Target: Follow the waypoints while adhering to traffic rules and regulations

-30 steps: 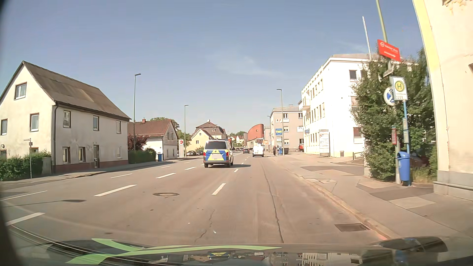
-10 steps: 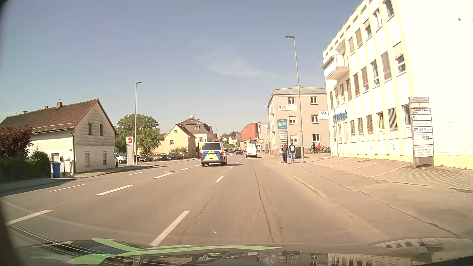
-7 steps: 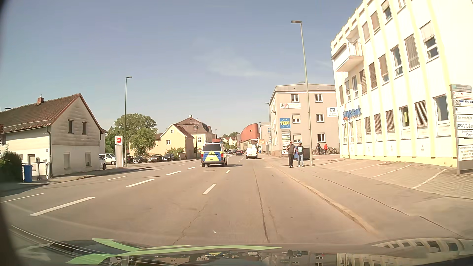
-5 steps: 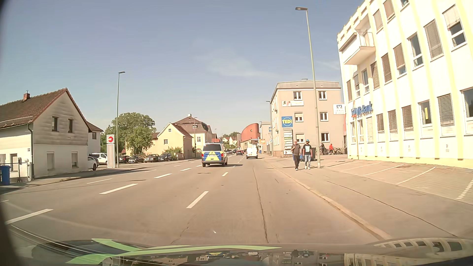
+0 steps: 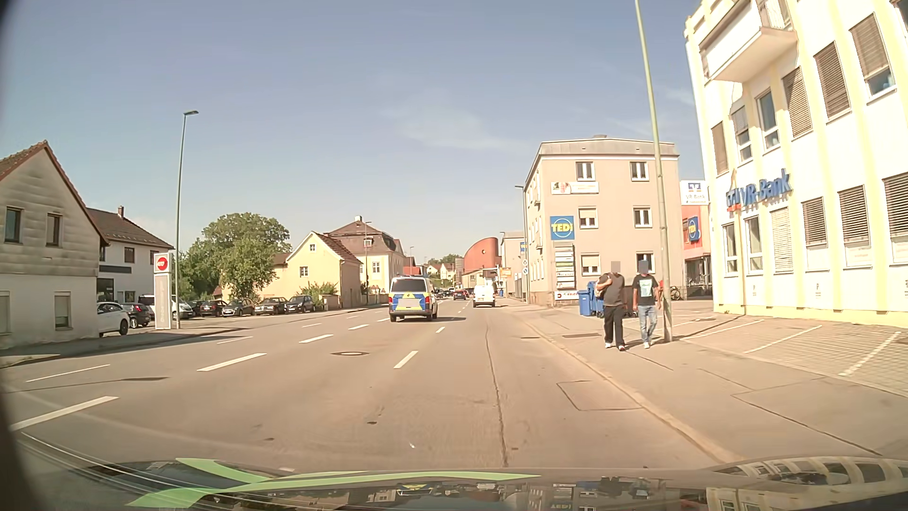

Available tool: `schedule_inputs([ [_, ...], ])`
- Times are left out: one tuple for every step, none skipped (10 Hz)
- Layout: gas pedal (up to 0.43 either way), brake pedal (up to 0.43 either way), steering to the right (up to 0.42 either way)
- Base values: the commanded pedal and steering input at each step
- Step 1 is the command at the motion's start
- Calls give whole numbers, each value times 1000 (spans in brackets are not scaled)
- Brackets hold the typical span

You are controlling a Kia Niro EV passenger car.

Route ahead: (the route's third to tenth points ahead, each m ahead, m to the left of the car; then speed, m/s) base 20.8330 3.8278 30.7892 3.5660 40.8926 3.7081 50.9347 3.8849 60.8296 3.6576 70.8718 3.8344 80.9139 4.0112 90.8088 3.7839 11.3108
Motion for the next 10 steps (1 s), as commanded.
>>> schedule_inputs([
  [28,0,-5],
  [28,0,-4],
  [28,0,-4],
  [28,0,-4],
  [39,0,-4],
  [39,0,-4],
  [39,0,-4],
  [39,0,-5],
  [39,0,-6],
  [39,0,-8],
])
